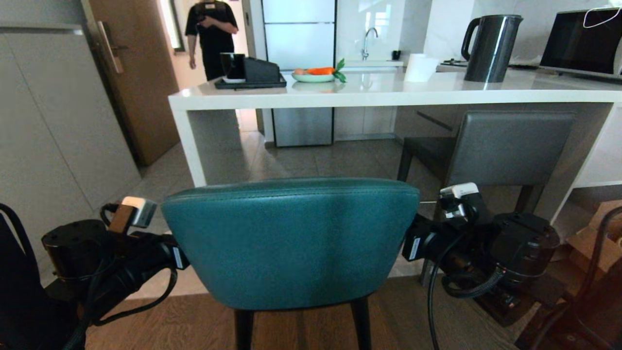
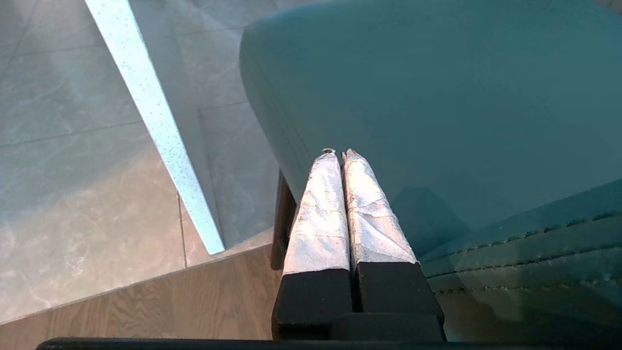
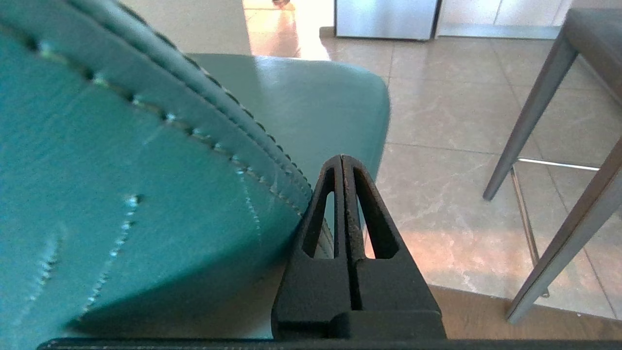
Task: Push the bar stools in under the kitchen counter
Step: Pull the blue chair out from under the dining table, then pull the gray chair out from under the dining table
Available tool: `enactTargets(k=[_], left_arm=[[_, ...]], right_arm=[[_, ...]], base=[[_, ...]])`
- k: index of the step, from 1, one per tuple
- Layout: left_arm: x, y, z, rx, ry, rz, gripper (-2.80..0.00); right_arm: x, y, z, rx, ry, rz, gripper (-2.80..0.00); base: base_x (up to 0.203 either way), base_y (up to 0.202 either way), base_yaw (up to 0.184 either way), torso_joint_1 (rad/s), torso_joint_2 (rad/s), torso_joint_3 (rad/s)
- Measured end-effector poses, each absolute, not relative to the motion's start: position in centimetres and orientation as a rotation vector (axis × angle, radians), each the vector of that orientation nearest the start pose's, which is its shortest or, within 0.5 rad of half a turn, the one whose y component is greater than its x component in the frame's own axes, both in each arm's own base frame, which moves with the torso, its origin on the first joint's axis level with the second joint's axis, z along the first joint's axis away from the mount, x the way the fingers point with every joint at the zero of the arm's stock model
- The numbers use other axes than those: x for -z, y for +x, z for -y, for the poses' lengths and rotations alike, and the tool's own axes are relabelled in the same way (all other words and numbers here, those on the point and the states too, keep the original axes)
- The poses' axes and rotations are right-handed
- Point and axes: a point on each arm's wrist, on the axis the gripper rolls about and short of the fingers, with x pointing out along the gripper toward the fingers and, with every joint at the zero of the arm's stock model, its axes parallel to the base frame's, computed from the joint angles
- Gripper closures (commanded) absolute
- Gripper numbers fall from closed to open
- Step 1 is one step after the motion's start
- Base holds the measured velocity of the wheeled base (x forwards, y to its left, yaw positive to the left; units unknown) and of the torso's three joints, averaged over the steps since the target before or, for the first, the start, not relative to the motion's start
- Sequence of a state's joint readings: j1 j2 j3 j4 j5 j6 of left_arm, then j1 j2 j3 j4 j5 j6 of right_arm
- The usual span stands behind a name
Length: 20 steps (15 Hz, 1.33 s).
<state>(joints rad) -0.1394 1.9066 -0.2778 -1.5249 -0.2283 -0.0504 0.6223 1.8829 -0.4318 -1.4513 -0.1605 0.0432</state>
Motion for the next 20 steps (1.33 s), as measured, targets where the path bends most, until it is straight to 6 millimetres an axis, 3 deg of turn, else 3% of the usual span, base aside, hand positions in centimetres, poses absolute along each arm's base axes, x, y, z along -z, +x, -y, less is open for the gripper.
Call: enactTargets(k=[11, 13, 17, 20], left_arm=[[-9.9, 26.1, 0.8, 0.246, -0.062, -0.094, 0.0], [-9.9, 26.0, -0.6, 0.229, -0.068, -0.097, 0.0], [-10.7, 24.3, -3.4, 0.308, -0.097, -0.079, 0.0], [-12.7, 23.0, -3.7, 0.365, -0.165, -0.024, 0.0]], right_arm=[[-13.1, 22.7, -13.9, -0.403, 0.052, 0.011, 0.0], [-13.1, 22.9, -12.3, -0.368, 0.052, 0.003, 0.0], [-14.2, 23.9, -6.6, -0.264, 0.088, 0.039, 0.0], [-15.4, 22.6, -3.9, -0.214, 0.098, 0.068, 0.0]], base=[[0.0, 0.0, 0.0, 0.0, 0.0, 0.0], [0.0, 0.0, 0.0, 0.0, 0.0, 0.0], [0.0, 0.0, 0.0, 0.0, 0.0, 0.0], [0.0, 0.0, 0.0, 0.0, 0.0, 0.0]])
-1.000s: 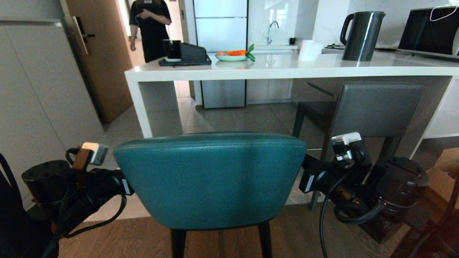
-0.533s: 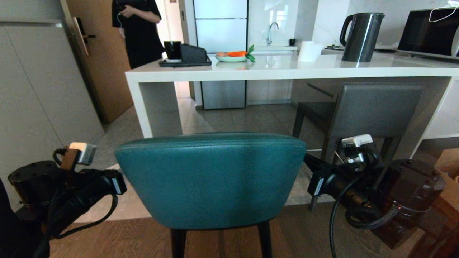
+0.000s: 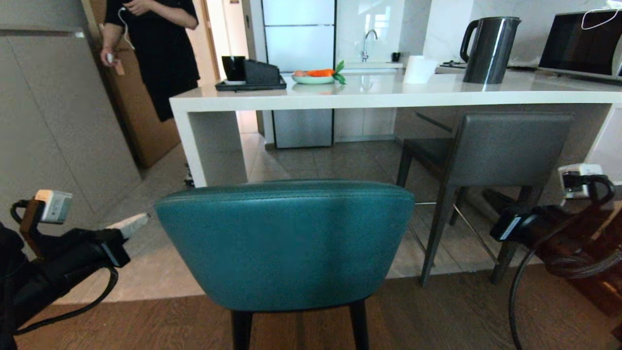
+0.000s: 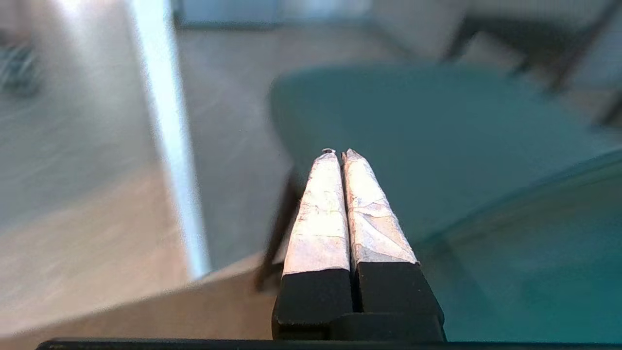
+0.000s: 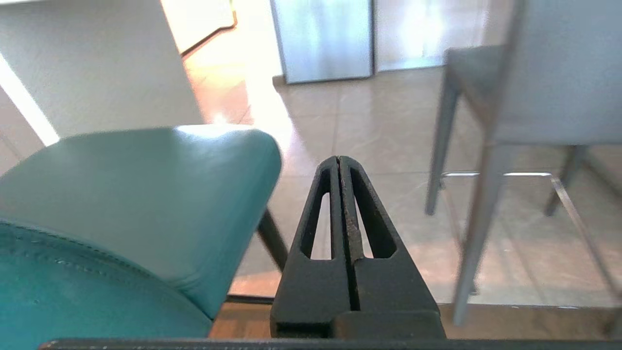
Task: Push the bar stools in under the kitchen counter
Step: Pull the gray chair out from under the dining table
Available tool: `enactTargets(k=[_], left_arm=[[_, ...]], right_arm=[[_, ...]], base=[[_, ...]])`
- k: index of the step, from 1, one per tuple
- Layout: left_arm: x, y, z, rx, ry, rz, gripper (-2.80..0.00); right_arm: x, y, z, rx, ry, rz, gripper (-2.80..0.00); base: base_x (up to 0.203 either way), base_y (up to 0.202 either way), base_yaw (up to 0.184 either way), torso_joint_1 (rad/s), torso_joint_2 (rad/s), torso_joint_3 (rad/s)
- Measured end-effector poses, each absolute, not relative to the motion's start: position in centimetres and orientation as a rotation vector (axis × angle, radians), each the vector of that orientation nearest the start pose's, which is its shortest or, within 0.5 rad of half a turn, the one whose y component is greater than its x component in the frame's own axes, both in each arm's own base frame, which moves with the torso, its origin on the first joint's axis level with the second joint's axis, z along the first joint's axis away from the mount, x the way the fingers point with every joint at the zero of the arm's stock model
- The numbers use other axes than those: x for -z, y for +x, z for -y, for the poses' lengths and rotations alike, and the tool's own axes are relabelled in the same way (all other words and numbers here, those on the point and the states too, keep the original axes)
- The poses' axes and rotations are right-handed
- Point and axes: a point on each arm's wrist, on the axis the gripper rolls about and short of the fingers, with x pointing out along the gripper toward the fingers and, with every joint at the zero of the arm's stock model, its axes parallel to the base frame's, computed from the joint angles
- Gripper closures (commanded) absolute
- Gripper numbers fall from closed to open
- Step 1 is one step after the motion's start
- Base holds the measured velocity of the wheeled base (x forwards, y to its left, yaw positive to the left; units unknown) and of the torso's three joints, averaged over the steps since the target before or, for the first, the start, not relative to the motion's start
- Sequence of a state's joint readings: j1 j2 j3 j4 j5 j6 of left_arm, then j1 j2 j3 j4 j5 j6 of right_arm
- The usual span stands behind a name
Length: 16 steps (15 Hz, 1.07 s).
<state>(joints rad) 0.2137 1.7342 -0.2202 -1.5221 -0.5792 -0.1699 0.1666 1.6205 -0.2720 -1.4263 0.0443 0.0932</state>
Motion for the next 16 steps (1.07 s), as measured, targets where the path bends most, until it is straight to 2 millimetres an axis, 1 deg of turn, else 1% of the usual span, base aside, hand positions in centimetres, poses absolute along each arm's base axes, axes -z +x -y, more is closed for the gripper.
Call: enactTargets(k=[2, 4, 7, 9, 11, 14, 16], left_arm=[[-14.6, 21.7, -3.4, 0.441, -0.195, 0.029, 0.0], [-16.5, 20.0, -3.0, 0.51, -0.197, 0.057, 0.0], [-19.7, 17.1, -2.2, 0.611, -0.212, 0.092, 0.0], [-22.2, 14.9, -1.7, 0.693, -0.231, 0.104, 0.0], [-24.5, 12.1, -1.0, 0.791, -0.237, 0.094, 0.0], [-26.8, 8.0, 0.1, 0.91, -0.217, 0.08, 0.0], [-28.4, 5.8, 0.6, 0.937, -0.207, 0.098, 0.0]], right_arm=[[-16.2, 21.0, -3.2, -0.197, 0.098, 0.08, 0.0], [-17.5, 18.9, -2.7, -0.191, 0.097, 0.099, 0.0], [-20.2, 15.4, -2.2, -0.195, 0.098, 0.145, 0.0], [-22.2, 12.9, -2.0, -0.209, 0.1, 0.172, 0.0], [-23.7, 10.0, -1.7, -0.246, 0.1, 0.189, 0.0], [-25.5, 5.7, -1.1, -0.281, 0.097, 0.231, 0.0], [-26.3, 2.8, -0.6, -0.258, 0.09, 0.271, 0.0]], base=[[0.0, 0.0, 0.0, 0.0, 0.0, 0.0], [0.0, 0.0, 0.0, 0.0, 0.0, 0.0], [0.0, 0.0, 0.0, 0.0, 0.0, 0.0], [0.0, 0.0, 0.0, 0.0, 0.0, 0.0], [0.0, 0.0, 0.0, 0.0, 0.0, 0.0], [0.0, 0.0, 0.0, 0.0, 0.0, 0.0], [0.0, 0.0, 0.0, 0.0, 0.0, 0.0]])
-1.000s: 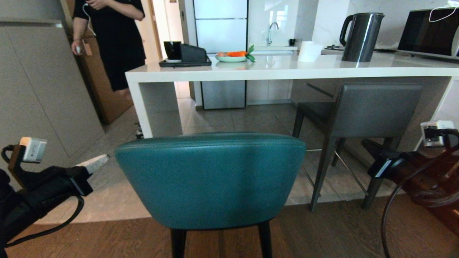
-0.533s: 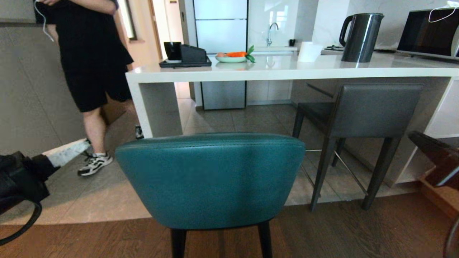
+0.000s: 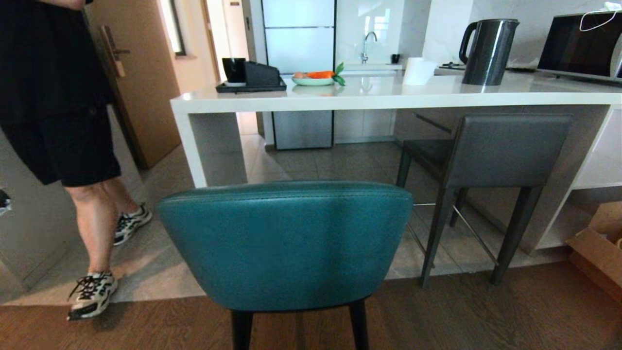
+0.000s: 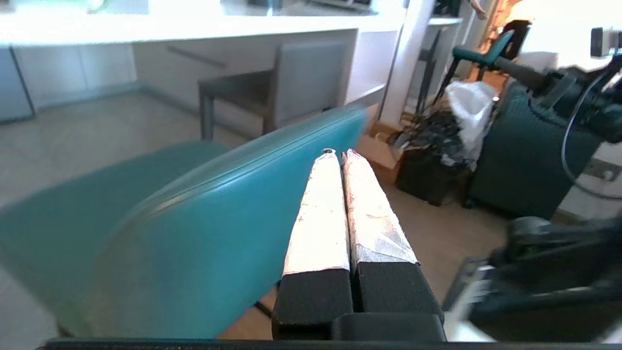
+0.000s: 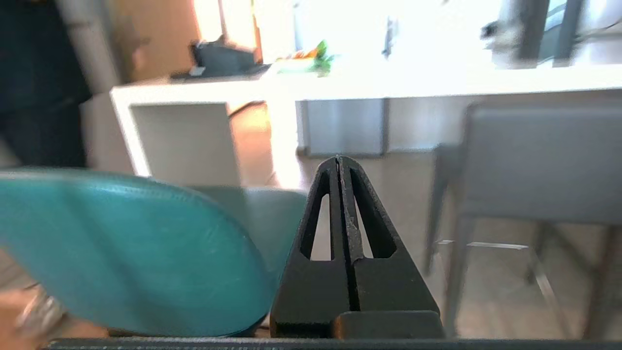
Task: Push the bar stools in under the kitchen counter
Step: Pull the gray chair out from under the dining table
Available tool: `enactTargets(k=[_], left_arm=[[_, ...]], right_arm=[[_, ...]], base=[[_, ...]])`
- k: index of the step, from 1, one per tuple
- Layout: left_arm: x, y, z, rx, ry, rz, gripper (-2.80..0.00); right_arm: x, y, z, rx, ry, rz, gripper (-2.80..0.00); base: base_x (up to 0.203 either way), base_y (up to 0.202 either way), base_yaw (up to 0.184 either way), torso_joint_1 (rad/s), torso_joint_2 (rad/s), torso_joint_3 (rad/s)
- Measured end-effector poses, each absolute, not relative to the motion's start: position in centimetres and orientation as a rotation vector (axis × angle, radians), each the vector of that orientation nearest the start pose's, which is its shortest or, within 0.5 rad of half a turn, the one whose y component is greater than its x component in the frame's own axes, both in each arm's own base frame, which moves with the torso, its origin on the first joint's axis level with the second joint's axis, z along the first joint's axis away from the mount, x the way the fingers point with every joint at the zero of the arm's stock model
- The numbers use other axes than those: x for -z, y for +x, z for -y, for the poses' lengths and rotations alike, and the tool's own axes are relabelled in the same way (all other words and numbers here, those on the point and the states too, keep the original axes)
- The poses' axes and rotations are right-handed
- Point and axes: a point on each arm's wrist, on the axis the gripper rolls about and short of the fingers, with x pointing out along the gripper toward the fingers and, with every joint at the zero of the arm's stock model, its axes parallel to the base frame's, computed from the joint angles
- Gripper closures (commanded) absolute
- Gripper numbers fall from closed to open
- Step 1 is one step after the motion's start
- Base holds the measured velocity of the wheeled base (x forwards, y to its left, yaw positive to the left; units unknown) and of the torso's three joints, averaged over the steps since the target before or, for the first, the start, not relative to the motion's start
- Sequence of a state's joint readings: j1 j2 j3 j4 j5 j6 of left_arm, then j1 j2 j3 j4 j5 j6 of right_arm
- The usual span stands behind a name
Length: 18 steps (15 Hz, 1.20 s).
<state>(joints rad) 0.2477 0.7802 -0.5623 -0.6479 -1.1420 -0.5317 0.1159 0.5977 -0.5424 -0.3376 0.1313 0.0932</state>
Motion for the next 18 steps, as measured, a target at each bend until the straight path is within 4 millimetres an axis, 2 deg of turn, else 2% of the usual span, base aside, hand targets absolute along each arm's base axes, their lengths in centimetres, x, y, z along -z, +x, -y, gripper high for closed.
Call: enactTargets(k=[2, 5, 8, 12, 14, 16, 18], left_arm=[[-29.9, 4.0, 1.2, 0.977, -0.219, 0.108, 0.0], [-30.8, 1.6, 1.9, 1.118, -0.202, 0.068, 0.0], [-30.9, -1.8, 2.6, 1.285, -0.166, 0.003, 0.0], [-31.0, -6.8, 1.9, 1.551, -0.172, -0.046, 0.0], [-30.6, -8.3, 1.9, 1.533, -0.179, -0.025, 0.0], [-29.9, -9.6, 3.0, 1.413, -0.177, -0.001, 0.0], [-29.5, -10.7, 3.6, 1.381, -0.151, 0.012, 0.0]], right_arm=[[-26.4, 0.1, -0.3, -0.209, 0.078, 0.307, 0.0], [-25.3, -3.7, -0.4, -0.155, 0.063, 0.319, 0.0], [-24.4, -5.8, -0.5, -0.156, 0.055, 0.345, 0.0], [-23.6, -6.6, -0.5, -0.162, 0.053, 0.367, 0.0], [-22.8, -6.4, -0.5, -0.167, 0.053, 0.354, 0.0], [-21.7, -6.3, -0.4, -0.168, 0.045, 0.338, 0.0], [-20.8, -6.4, -0.4, -0.17, 0.042, 0.325, 0.0]], base=[[0.0, 0.0, 0.0, 0.0, 0.0, 0.0], [0.0, 0.0, 0.0, 0.0, 0.0, 0.0], [0.0, 0.0, 0.0, 0.0, 0.0, 0.0], [0.0, 0.0, 0.0, 0.0, 0.0, 0.0], [0.0, 0.0, 0.0, 0.0, 0.0, 0.0], [0.0, 0.0, 0.0, 0.0, 0.0, 0.0], [0.0, 0.0, 0.0, 0.0, 0.0, 0.0]])
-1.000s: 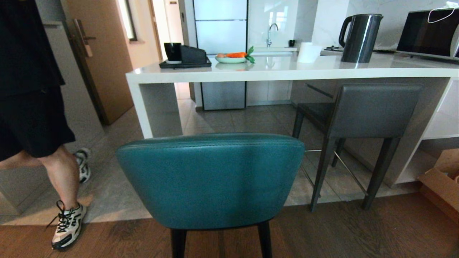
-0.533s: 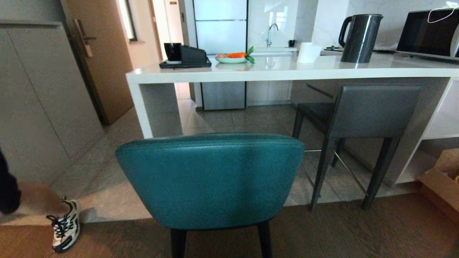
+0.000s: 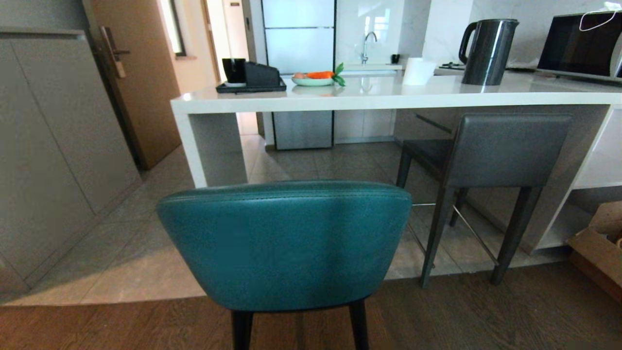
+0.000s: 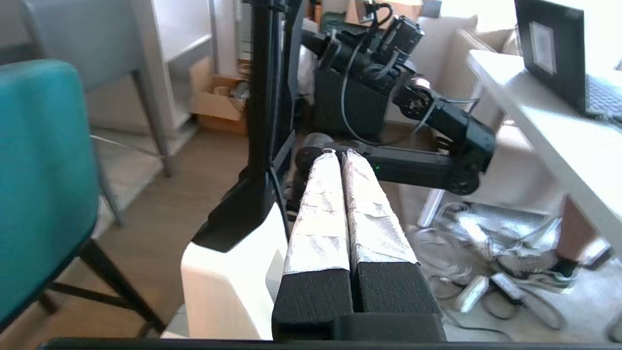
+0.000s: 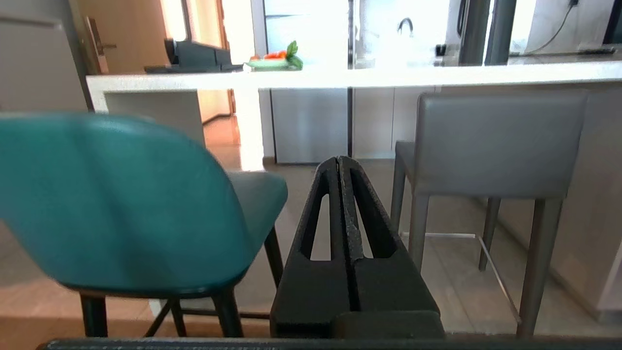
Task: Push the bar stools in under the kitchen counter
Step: Pull the gray chair out from under the dining table
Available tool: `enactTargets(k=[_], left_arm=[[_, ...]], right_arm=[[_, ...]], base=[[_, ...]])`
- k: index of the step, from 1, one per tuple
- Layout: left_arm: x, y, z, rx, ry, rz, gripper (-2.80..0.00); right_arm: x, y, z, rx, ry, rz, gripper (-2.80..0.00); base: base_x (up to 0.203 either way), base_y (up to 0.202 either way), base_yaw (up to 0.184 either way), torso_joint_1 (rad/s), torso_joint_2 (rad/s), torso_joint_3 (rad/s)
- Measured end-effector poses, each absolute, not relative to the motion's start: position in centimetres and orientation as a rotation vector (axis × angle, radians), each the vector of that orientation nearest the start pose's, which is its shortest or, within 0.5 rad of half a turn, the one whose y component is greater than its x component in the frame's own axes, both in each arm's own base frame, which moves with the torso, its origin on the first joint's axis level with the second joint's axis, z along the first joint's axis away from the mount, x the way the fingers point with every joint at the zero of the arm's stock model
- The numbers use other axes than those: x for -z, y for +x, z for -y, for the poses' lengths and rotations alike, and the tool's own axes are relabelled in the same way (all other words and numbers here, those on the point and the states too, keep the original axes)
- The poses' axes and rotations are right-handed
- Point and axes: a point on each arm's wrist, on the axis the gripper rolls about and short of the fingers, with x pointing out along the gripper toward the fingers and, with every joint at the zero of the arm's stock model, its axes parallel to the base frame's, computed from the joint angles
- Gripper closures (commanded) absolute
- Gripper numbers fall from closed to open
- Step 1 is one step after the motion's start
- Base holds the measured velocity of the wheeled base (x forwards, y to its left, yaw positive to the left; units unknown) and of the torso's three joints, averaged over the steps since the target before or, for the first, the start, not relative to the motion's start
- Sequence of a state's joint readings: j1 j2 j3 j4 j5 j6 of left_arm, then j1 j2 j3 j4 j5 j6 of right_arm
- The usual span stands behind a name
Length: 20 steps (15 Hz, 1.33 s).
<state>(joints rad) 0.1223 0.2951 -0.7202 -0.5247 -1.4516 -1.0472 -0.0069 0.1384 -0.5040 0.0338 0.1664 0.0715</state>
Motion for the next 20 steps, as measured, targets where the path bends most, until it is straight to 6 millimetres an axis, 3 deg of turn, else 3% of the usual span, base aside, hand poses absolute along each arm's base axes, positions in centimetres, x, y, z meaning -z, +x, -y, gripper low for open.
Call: enactTargets(k=[5, 9, 12, 15, 18, 20], left_arm=[[-28.3, -12.5, 2.1, 1.525, -0.146, -0.002, 0.0], [-24.1, -12.6, 2.3, 1.474, -0.198, 0.022, 0.0], [-21.7, -11.6, 2.2, 1.375, -0.293, 0.12, 0.0], [-19.6, -9.4, 2.0, 1.18, -0.311, 0.281, 0.0], [-17.4, -7.0, 1.5, 0.825, -0.25, 0.39, 0.0], [-15.7, -5.7, 1.1, 0.534, -0.152, 0.352, 0.0]], right_arm=[[-18.7, -6.4, -0.4, -0.171, 0.045, 0.295, 0.0], [-16.4, -6.0, -0.4, -0.179, 0.034, 0.266, 0.0], [-14.7, -5.3, -0.5, -0.193, 0.014, 0.248, 0.0], [-13.8, -4.6, -0.5, -0.215, 0.003, 0.301, 0.0], [-13.3, -4.1, -0.4, -0.188, 0.007, 0.348, 0.0], [-12.5, -3.6, -0.3, -0.144, 0.014, 0.343, 0.0]], base=[[0.0, 0.0, 0.0, 0.0, 0.0, 0.0], [0.0, 0.0, 0.0, 0.0, 0.0, 0.0], [0.0, 0.0, 0.0, 0.0, 0.0, 0.0], [0.0, 0.0, 0.0, 0.0, 0.0, 0.0], [0.0, 0.0, 0.0, 0.0, 0.0, 0.0], [0.0, 0.0, 0.0, 0.0, 0.0, 0.0]])
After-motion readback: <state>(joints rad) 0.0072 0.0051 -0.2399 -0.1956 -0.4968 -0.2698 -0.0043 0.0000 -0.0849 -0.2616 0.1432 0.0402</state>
